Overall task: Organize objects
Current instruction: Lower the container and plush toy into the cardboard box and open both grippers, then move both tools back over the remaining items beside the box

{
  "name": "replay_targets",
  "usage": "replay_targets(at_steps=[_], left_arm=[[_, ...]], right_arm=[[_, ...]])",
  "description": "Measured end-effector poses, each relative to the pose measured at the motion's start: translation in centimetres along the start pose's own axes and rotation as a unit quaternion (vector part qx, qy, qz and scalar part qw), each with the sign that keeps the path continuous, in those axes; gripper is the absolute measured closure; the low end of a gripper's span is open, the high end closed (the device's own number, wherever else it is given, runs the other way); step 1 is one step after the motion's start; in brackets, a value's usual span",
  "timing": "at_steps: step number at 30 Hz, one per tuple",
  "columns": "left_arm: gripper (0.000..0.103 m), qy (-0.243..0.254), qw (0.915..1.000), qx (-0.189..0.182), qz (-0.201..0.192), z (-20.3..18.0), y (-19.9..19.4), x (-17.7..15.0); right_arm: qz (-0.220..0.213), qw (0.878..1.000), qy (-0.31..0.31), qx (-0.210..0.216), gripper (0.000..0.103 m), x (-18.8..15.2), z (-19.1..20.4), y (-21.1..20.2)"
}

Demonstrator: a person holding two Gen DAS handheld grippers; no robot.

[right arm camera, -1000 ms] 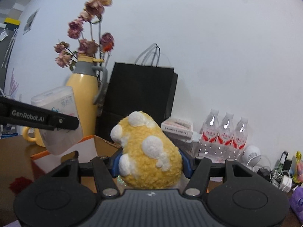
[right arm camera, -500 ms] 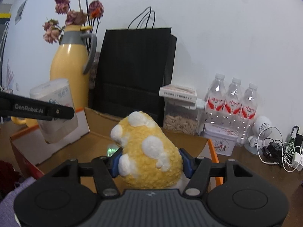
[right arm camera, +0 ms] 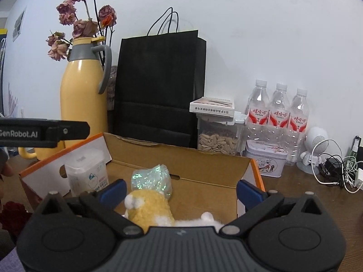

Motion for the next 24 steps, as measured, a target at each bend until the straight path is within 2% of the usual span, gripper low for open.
replay_targets(at_steps=[15,24], left_arm=[[0.0,-0.007,0.9995,-0.016,-0.025,0.9,-3.9,0.7],[0.0,-0.001,0.9994,-0.027,-0.023,2.7,-7.6,-0.4]], right_arm=[[-0.027,1.0,-0.008,0.007,0.0,0.6,-0.2,-3.5],[-0.021,1.0,-0.021,0.01,0.0,-1.2,-0.7,-8.1]])
Point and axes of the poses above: each gripper's, at about its wrist camera, not at the fingertips, and y roughly the way its jaws point, z to its left, x to its top, the point moved 3 cm from there along y, roughly the way its jaws point, and after that the axes turned 2 degrees about x, right-handed, at the moved point
